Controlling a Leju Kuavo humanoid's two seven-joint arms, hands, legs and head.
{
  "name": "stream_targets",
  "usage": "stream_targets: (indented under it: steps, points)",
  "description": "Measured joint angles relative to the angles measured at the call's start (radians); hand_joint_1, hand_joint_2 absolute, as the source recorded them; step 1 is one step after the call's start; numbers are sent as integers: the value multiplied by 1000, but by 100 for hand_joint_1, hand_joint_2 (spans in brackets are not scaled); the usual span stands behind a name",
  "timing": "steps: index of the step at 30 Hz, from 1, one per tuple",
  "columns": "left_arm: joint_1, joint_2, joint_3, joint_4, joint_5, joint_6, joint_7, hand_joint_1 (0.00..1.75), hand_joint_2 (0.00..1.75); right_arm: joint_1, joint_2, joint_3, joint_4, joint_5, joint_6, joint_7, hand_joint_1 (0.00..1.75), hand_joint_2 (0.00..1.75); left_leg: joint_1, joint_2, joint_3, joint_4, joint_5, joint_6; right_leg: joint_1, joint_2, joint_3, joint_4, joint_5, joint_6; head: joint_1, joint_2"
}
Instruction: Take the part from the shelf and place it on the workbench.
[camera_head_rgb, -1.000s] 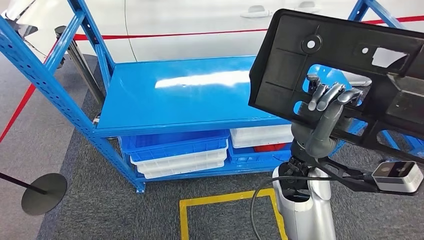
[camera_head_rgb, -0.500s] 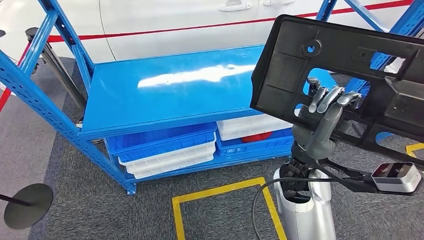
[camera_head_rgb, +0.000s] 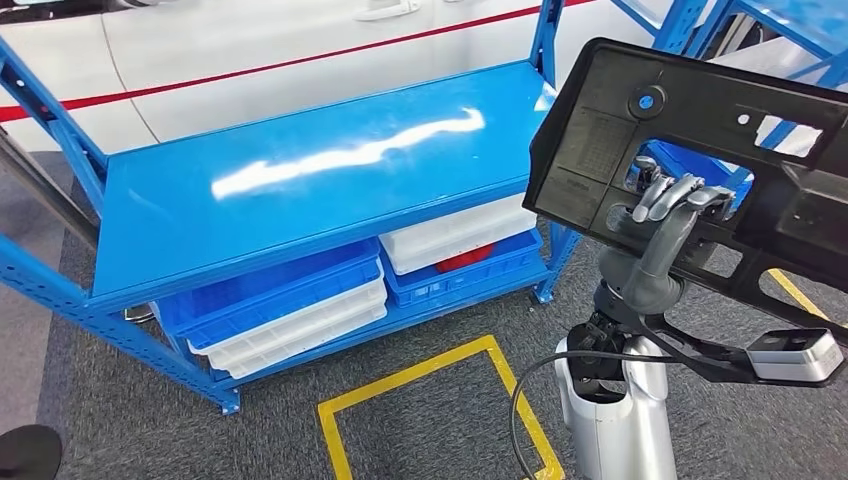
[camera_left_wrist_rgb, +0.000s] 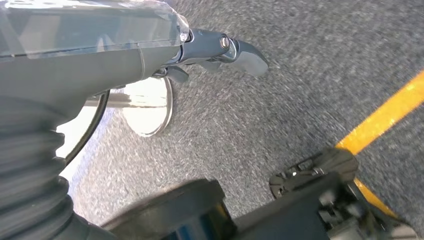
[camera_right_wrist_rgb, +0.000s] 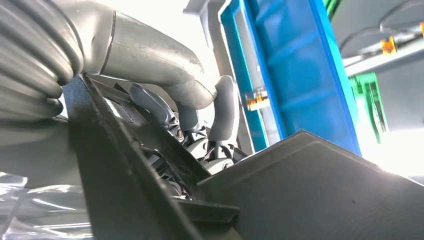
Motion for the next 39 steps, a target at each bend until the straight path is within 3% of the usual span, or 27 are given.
stream_targets:
  steps: [2,4,5,6,7,8,10,12,14,15,16,18,20,21,22,24,26,27,29,31,32,34,35,36,37,39]
  points:
    - [1,0,-2,0,-2,-4,0,0,175,4,0,-3,-2,3,-9,-4,175,175,5,-52,-36,88,-59,-7,-4,23,-3,-3,7,-12,0,0]
    - [1,0,-3,0,-6,-6,-3,0,175,13,0,-4,-5,7,-22,-6,175,175,6,-81,-95,227,-123,-8,-2,48,-8,-2,11,-19,0,0]
    - [0,0,-3,0,-8,-7,-4,0,175,18,0,-5,-9,10,-30,-7,175,175,6,-85,-114,272,-134,-7,0,63,-9,-2,12,-20,0,0]
    - [-1,0,-4,0,-9,-8,-5,0,175,24,0,-6,-13,12,-37,-8,175,175,6,-86,-116,280,-125,-5,2,78,-9,-1,14,-20,0,0]
    - [-2,0,-4,0,-10,-8,-5,0,175,27,0,-7,-19,14,-43,-8,175,175,6,-89,-100,248,-97,0,3,94,-9,-1,15,-19,0,0]
    - [-1,0,-5,0,-11,-9,-4,0,175,29,0,-8,-25,15,-48,-8,175,175,5,-99,-69,182,-57,7,4,111,-9,1,16,-18,0,0]
    - [2,2,-5,0,-11,-9,-3,0,175,31,0,-10,-38,18,-53,-9,175,175,6,-147,-10,52,-4,21,3,138,-11,3,20,-12,0,0]
    - [3,4,-5,0,-10,-9,-1,0,175,33,1,-13,-45,19,-54,-9,175,175,5,-177,12,-2,5,27,-3,161,-20,4,28,0,0,0]
    - [3,2,-5,0,-9,-9,-1,0,175,36,1,-15,-51,19,-54,-9,175,175,4,-159,14,-14,12,30,-7,183,-30,1,37,15,0,0]
    - [3,1,-5,0,-8,-8,0,0,175,37,1,-17,-54,20,-55,-10,175,175,7,-147,15,-21,18,34,-4,172,-34,4,34,20,0,0]
    - [3,-1,-5,0,-8,-7,0,0,175,35,1,-18,-57,21,-56,-10,175,175,10,-132,16,-29,25,38,-2,145,-45,24,19,25,1,0]
    - [6,0,-4,0,-8,-4,1,0,175,32,1,-19,-60,23,-58,-10,175,175,10,-102,15,-38,32,45,-1,73,-91,126,-43,32,1,0]
    - [9,1,-4,0,-8,-4,5,0,175,33,1,-20,-59,25,-61,-10,175,175,8,-70,10,-36,33,45,-10,46,-146,253,-100,42,1,0]
    - [10,1,-4,0,-8,-3,9,0,175,34,1,-20,-59,25,-62,-9,175,175,8,-55,8,-35,32,45,-14,42,-154,278,-104,47,1,0]
    - [10,1,-4,0,-8,-3,13,0,175,35,1,-20,-58,26,-64,-9,175,175,8,-40,7,-33,31,43,-17,38,-139,263,-90,51,1,0]
    - [9,1,-4,0,-9,-3,20,0,175,33,1,-20,-58,29,-66,-9,175,175,8,-14,7,-27,27,37,-20,9,-60,134,-37,53,1,0]
    - [9,1,-5,0,-10,-3,26,0,175,31,2,-20,-58,31,-69,-9,175,175,4,5,6,-20,21,26,-13,-29,2,23,-8,42,1,0]
    - [8,1,-5,0,-10,-3,28,0,175,30,2,-21,-58,32,-71,-9,175,175,1,14,6,-18,19,21,-9,-38,11,3,-7,35,1,0]
    - [8,1,-5,0,-11,-4,34,0,175,31,2,-21,-59,36,-74,-11,175,175,0,30,8,-17,16,9,-5,-18,7,1,-5,20,1,0]
    - [6,2,-5,0,-13,-6,38,0,175,32,2,-23,-61,41,-78,-12,175,175,5,4,3,4,-5,-2,-8,3,6,-4,0,8,1,0]
    - [6,2,-5,0,-14,-8,39,0,175,31,3,-23,-62,44,-79,-12,175,175,8,-23,-12,42,-32,-5,-10,13,5,-6,3,1,1,0]
    - [3,2,-5,0,-15,-11,38,0,175,32,5,-24,-62,48,-80,-12,175,175,11,-72,-69,175,-103,-8,-10,35,2,-7,6,-8,1,0]
    - [0,2,-5,0,-15,-13,38,0,175,33,6,-24,-62,49,-81,-12,175,175,11,-81,-97,242,-129,-9,-9,48,1,-6,8,-10,1,0]
    - [-3,2,-5,0,-16,-14,38,0,175,34,6,-24,-62,50,-83,-12,175,175,10,-84,-113,281,-136,-10,-8,62,0,-6,9,-11,1,0]
    - [-5,2,-5,0,-16,-15,39,0,175,35,6,-24,-62,51,-84,-13,175,175,11,-86,-112,281,-122,-9,-8,78,0,-5,9,-10,1,0]
    - [-4,3,-5,0,-18,-16,41,0,175,36,6,-25,-62,51,-87,-13,175,175,13,-106,-62,174,-51,-4,-9,111,-1,0,10,-8,1,0]
